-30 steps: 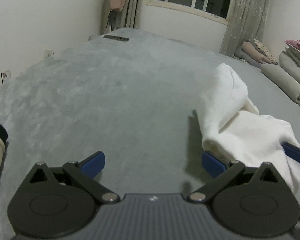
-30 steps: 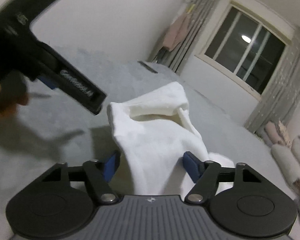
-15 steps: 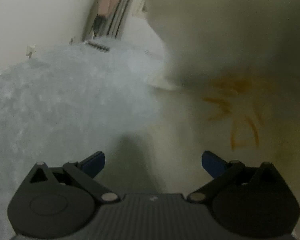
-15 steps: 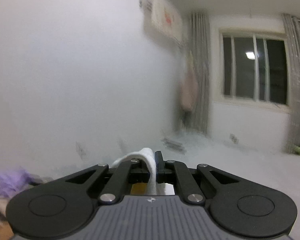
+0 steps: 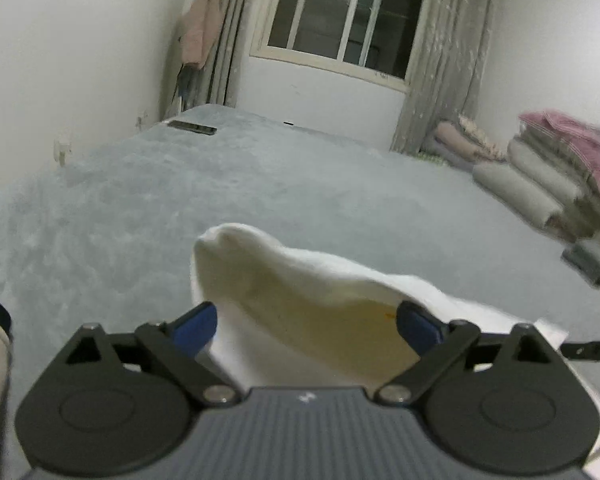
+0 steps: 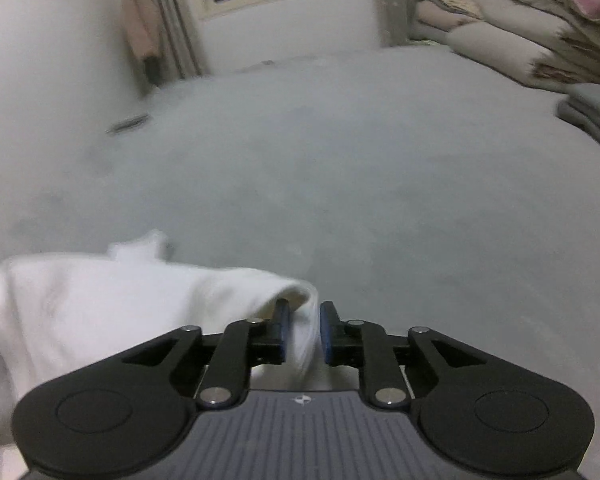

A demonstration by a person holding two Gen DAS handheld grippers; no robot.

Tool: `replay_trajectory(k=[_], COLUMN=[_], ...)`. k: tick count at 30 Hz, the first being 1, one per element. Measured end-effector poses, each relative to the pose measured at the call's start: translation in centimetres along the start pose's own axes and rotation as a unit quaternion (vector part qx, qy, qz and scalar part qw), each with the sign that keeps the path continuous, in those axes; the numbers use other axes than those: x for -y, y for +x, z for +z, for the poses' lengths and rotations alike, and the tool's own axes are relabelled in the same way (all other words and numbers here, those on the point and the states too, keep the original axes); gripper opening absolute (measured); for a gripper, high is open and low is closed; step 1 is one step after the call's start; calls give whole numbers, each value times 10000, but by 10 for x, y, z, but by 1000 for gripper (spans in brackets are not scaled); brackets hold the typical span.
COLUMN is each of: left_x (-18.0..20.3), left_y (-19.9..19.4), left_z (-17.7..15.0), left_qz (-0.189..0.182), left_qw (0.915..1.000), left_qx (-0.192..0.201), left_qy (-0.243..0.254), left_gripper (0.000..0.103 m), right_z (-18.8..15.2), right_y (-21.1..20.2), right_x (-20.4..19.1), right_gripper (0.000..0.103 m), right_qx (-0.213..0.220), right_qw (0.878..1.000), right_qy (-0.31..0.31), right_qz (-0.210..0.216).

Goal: Fold clothes
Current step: 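Grasp the shirt with the right gripper while the left gripper grasps another edge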

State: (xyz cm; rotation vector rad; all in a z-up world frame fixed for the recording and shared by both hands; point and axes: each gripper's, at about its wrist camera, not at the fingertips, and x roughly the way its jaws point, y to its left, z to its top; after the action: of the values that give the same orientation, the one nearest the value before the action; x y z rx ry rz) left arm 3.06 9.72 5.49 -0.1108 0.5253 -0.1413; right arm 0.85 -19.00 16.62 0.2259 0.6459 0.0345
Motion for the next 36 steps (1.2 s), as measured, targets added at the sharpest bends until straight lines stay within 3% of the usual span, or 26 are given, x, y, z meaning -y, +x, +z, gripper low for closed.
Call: replay_trajectory(k=[2,4,6,9,14,17,20,22,23,24,25,26,32,36], left_x=[13,15,15,15,5,-8,-21,-21,-19,-16,-12,-8,-7,-1], left_y=[-6,-9,-11,-9,14,31,41,44,45,45,43,40,-18,-55], left_z=[-3,-3,-3,-8,-12,-15,-17,-19,-20,-19,-18,-16,11,37], left_qz=[219,413,604,917,724,569,473,411,357,280,234,239,-163,-290], left_qw=[9993,9984,9973,9937,9947,9938,9932,9944,9952,9957,9965,9974,9991,9965], left_qx=[-61,-100,-165,-308,-732,-882,-831,-758,-727,-724,-682,-587,375,786], left_qy=[280,362,395,566,71,-356,-658,-616,-549,-496,-429,-331,-142,-47], left_gripper=[101,103,103,103,103,103,102,76,48,29,20,14,5,5], right_z=[-11,-22,-20,-30,-50,-61,-69,-71,-72,-71,-67,-59,-13,23], right_y=[8,-7,-20,-41,-53,-37,-25,-19,-14,-6,-2,-5,-33,-51], right_x=[18,14,1,-14,-37,-53,-56,-56,-61,-68,-69,-62,-33,-24], right_gripper=[35,40,49,58,59,59,59,54,46,25,3,2,2,2], right_qx=[-183,10,378,588,390,193,29,15,47,98,169,294,1346,2006], right_qw=[9993,9976,9918,9808,9464,9235,9107,9053,9049,9062,9096,9161,9338,9347], right_qy=[-153,-598,-1206,-1771,-2807,-3398,-3793,-4003,-4048,-4050,-3999,-3867,-3311,-2920], right_qz=[-285,-339,-178,560,1550,1768,1635,1420,1313,1213,1114,1015,168,-289])
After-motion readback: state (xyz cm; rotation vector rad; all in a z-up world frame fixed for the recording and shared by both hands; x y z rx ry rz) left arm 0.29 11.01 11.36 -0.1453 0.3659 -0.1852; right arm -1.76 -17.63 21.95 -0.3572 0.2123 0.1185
